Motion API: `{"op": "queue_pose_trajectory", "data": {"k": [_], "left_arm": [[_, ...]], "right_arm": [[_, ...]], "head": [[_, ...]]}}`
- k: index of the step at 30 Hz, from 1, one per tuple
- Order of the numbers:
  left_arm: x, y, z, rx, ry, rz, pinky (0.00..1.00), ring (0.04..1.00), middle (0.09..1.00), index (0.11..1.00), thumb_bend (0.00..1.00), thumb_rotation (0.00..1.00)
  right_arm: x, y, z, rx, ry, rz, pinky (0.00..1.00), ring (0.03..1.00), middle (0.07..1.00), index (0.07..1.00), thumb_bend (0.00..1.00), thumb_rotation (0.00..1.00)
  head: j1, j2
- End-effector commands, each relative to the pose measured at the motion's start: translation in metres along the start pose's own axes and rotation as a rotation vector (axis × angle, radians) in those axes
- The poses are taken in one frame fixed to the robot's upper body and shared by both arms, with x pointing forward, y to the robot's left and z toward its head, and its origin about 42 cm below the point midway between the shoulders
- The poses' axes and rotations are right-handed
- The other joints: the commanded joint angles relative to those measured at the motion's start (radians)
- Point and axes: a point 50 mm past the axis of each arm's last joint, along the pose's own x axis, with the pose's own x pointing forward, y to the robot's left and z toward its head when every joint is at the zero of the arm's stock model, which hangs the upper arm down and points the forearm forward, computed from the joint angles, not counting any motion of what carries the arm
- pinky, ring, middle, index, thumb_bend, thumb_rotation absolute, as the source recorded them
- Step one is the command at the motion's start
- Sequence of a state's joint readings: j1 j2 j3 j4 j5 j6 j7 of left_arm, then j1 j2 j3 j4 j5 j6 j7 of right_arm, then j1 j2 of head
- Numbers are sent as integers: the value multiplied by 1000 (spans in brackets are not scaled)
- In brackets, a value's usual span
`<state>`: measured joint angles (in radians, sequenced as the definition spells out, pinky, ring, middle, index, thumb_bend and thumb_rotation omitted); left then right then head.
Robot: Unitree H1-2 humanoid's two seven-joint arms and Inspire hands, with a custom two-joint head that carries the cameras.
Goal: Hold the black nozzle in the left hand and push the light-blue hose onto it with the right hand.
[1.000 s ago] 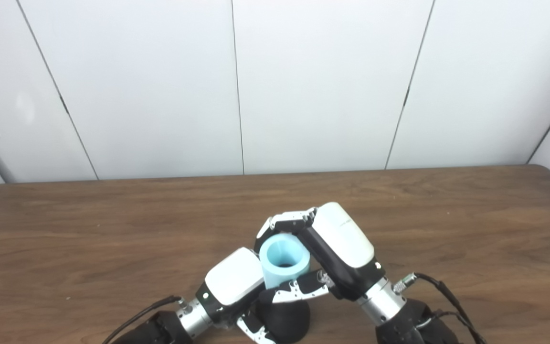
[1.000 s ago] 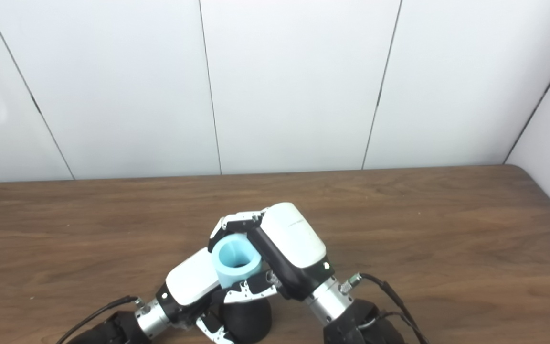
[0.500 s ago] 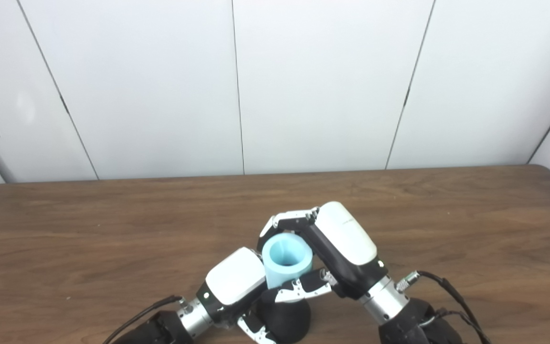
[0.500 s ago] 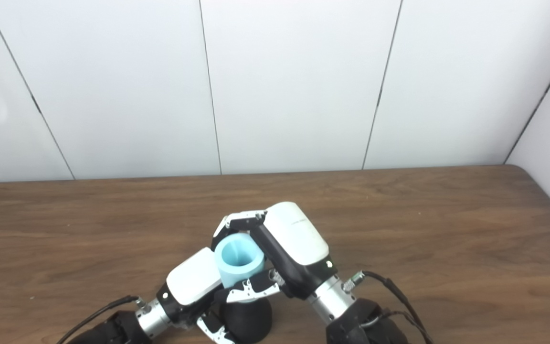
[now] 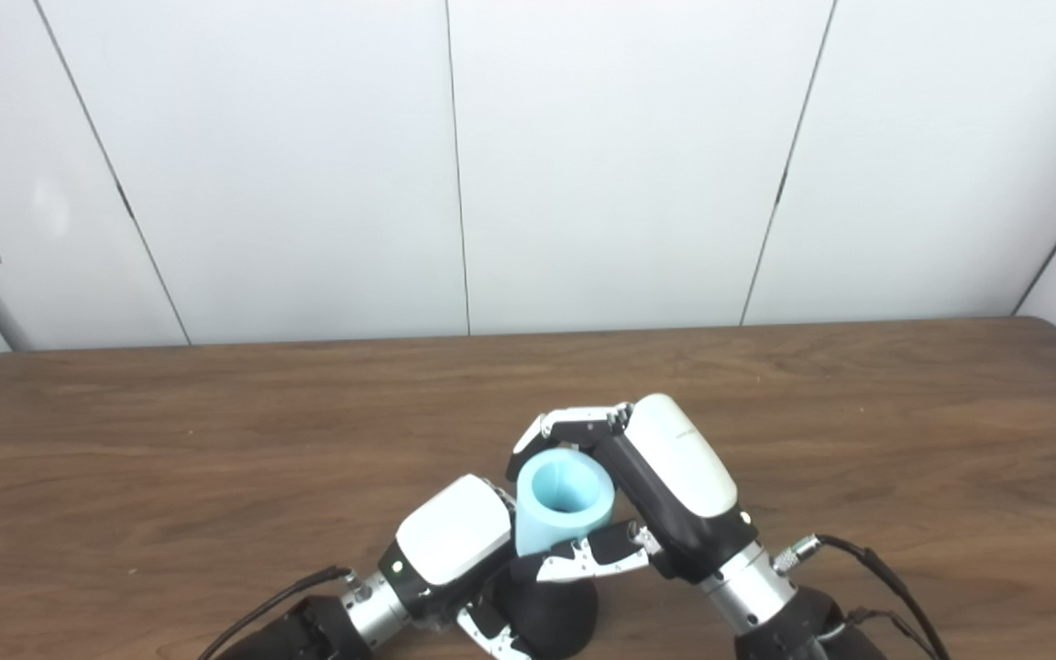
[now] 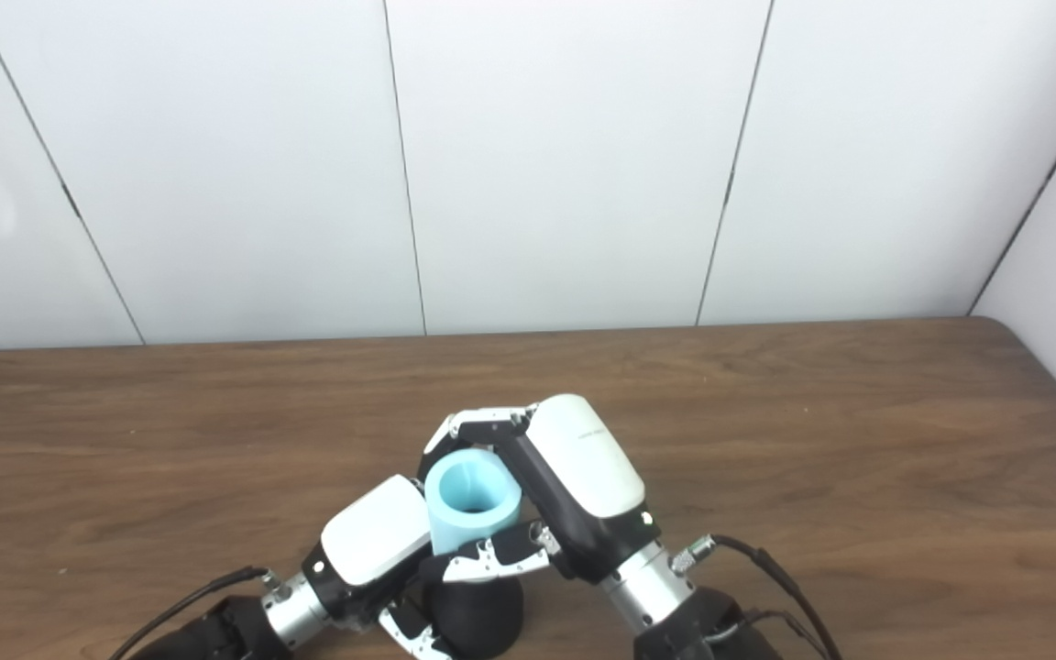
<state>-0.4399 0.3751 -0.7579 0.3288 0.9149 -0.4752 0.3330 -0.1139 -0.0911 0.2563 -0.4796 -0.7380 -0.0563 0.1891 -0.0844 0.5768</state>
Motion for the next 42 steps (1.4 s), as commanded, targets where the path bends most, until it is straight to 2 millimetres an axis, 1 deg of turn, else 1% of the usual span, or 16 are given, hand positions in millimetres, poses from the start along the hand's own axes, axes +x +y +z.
{"op": "queue_pose_trajectory", "data": {"k": [1, 5, 8, 14, 24, 25, 26, 27, 28, 30, 31, 32, 33, 34, 37, 42], "left_arm": [[-26, -58, 31, -88, 28, -156, 100, 151, 471, 480, 525, 0], [-27, -57, 31, -84, 22, -154, 110, 164, 471, 480, 525, 0], [-27, -57, 31, -87, 23, -150, 100, 152, 471, 480, 525, 0], [-26, -58, 32, -85, 22, -163, 100, 154, 471, 480, 525, 0], [-26, -58, 32, -79, 17, -152, 98, 150, 471, 480, 525, 0], [-26, -58, 32, -83, 21, -155, 98, 149, 471, 480, 525, 0], [-26, -58, 32, -86, 23, -157, 100, 151, 471, 480, 525, 0], [-26, -58, 32, -87, 24, -160, 101, 153, 471, 480, 525, 0], [-26, -57, 32, -90, 24, -161, 102, 154, 471, 480, 525, 0], [-26, -58, 32, -94, 23, -152, 103, 155, 471, 480, 525, 0], [-26, -58, 32, -97, 24, -147, 103, 155, 471, 480, 525, 0], [-26, -59, 32, -98, 25, -149, 102, 153, 471, 480, 525, 0], [-26, -59, 32, -98, 26, -150, 103, 154, 471, 480, 525, 0], [-26, -59, 32, -99, 26, -151, 106, 158, 471, 480, 525, 0], [-26, -60, 32, -103, 28, -150, 108, 159, 471, 480, 525, 0], [-26, -59, 33, -97, 26, -145, 100, 151, 471, 480, 525, 0]], "right_arm": [[2, -6, 5, -6, -48, -43, 94, 145, 471, 483, 527, 0], [0, -4, 6, -14, -54, -35, 112, 172, 475, 484, 526, 0], [1, -3, 7, -26, -63, -36, 125, 189, 475, 484, 526, 0], [2, -4, 7, -35, -67, -45, 114, 177, 473, 484, 527, 0], [3, -3, 8, -39, -66, -53, 125, 190, 473, 484, 527, 0], [3, -4, 8, -49, -64, -53, 165, 253, 461, 505, 525, 0], [4, -4, 8, -55, -62, -53, 213, 314, 464, 508, 525, 0], [4, -4, 8, -60, -61, -53, 237, 345, 465, 509, 526, 1], [4, -4, 8, -63, -59, -53, 258, 371, 492, 496, 521, 83], [4, -4, 9, -77, -54, -53, 290, 403, 515, 490, 520, 130], [4, -5, 9, -81, -54, -53, 297, 408, 524, 531, 752, 172], [4, -5, 9, -84, -54, -52, 312, 422, 533, 551, 842, 195], [3, -5, 9, -86, -53, -52, 322, 433, 545, 567, 894, 209], [3, -5, 9, -86, -53, -52, 323, 434, 555, 580, 930, 216], [3, -5, 8, -82, -53, -55, 347, 459, 567, 592, 972, 215], [3, -6, 8, -81, -55, -54, 372, 483, 579, 599, 973, 215]], "head": [[-1, 1], [-1, 4], [0, 3], [0, 3], [3, 0], [3, 0], [1, 1], [1, 1], [1, 1], [1, 1], [2, 1], [2, 1], [2, 1], [2, 1], [2, 1], [3, 1]]}}
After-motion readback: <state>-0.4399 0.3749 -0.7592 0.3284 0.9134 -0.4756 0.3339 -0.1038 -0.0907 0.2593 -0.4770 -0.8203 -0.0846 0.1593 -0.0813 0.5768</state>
